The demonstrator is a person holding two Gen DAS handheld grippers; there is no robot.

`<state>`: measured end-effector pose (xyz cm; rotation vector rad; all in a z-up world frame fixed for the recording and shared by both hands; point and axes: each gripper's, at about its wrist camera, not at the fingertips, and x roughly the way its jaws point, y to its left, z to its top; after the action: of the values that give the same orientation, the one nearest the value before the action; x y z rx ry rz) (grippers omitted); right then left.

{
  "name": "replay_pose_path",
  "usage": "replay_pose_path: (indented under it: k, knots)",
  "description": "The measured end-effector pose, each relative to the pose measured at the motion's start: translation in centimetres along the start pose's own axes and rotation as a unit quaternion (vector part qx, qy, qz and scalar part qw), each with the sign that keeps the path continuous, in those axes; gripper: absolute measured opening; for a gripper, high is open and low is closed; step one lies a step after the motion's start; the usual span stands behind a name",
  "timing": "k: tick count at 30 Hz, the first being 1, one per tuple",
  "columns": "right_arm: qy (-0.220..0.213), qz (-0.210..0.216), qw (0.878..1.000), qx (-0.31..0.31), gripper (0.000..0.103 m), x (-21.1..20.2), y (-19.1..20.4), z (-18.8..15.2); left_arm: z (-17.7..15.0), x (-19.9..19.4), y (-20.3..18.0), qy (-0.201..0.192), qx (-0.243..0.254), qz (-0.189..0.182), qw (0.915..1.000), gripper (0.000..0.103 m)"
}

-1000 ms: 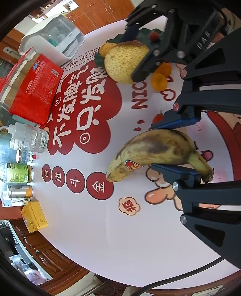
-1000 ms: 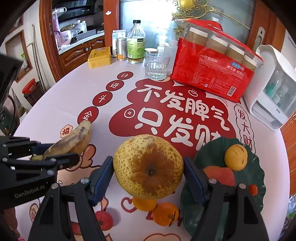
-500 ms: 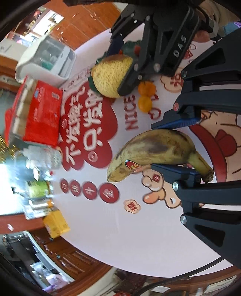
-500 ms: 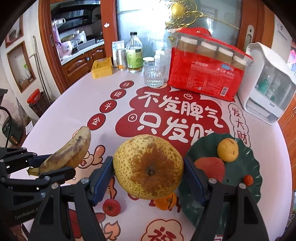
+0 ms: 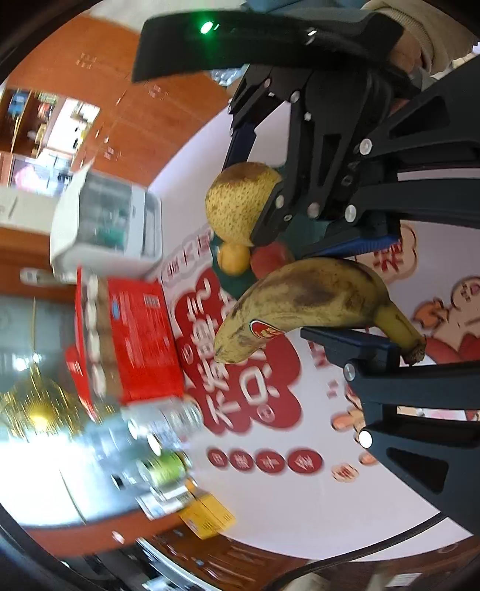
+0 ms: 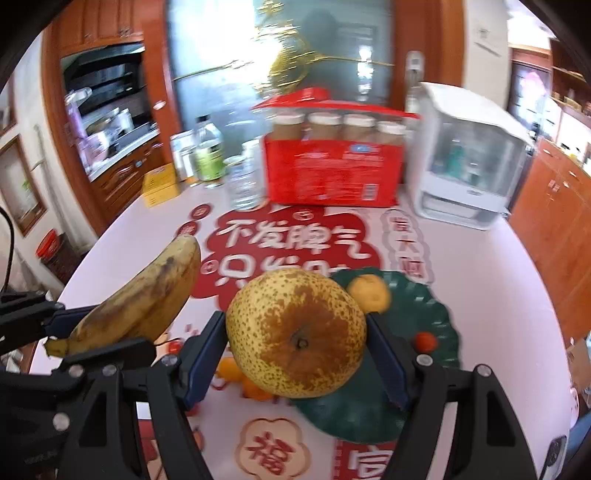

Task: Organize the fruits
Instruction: 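Carry the banana with the left tool while the right tool carries the pear to the plate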

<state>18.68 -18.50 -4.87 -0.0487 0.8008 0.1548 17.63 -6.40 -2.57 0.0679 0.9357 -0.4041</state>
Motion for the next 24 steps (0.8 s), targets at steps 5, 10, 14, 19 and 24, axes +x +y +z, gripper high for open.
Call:
replay_pose_path:
  k: [5, 10, 14, 19, 24]
  knots:
    - [0.002, -0.03, 0.999, 0.03, 0.075, -0.2, -4.5, -0.1, 0.4, 1.5, -3.9, 0.002, 0.036, -0.026, 0.999, 0.034]
    - [0.013, -0.048, 0.997, 0.055, 0.075, 0.6, -9.1, 0.0, 0.5, 4.1, -7.3, 0.013, 0.061, -0.044, 0.9971, 0.034]
    - [0.027, -0.05, 0.997, 0.061, 0.075, 2.1, -11.5, 0.1, 0.3, 6.2, -9.3, 0.02, 0.073, -0.055, 0.9956, 0.034]
    - [0.041, -0.047, 0.997, 0.049, 0.075, 4.9, -13.2, -0.1, -0.4, 9.8, -11.6, 0.041, 0.086, -0.067, 0.9932, 0.034]
    - [0.059, -0.037, 0.996, 0.048, 0.075, 7.7, -14.3, -0.2, -1.5, 12.8, -12.6, 0.061, 0.091, -0.069, 0.9916, 0.034]
